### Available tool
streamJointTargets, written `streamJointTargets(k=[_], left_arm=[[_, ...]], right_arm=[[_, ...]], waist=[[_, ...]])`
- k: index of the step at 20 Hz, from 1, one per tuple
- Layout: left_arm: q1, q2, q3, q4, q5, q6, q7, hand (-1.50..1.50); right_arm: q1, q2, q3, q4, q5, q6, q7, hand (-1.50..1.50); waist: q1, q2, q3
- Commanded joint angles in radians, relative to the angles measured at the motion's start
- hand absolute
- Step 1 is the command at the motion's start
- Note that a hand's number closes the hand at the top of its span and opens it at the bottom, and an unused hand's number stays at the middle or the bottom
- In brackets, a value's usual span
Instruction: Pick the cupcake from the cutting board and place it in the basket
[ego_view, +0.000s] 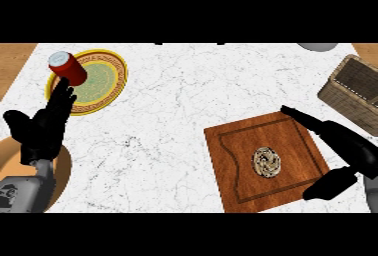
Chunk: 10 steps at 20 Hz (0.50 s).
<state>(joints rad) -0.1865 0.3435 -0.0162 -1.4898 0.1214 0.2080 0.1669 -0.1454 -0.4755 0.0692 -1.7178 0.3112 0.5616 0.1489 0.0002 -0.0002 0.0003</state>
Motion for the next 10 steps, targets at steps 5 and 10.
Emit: streamJointTargets(k=[5, 10], left_arm=[[0.006, -0.061, 0.024, -0.007, -0.054, -0.012, -0.007, 0.0], [-0.01, -0.046, 0.088, 0.095, -0.038, -0.09, -0.081, 0.0]], right_arm=[[0.057, 0.089, 0.009, -0.011, 0.133, -0.062, -0.078, -1.5], [0.114, 0.118, 0.024, 0.029, 0.199, -0.096, -0.186, -1.5]], waist=[[-0.002, -0.001, 0.0], [-0.003, 0.0, 0.0]])
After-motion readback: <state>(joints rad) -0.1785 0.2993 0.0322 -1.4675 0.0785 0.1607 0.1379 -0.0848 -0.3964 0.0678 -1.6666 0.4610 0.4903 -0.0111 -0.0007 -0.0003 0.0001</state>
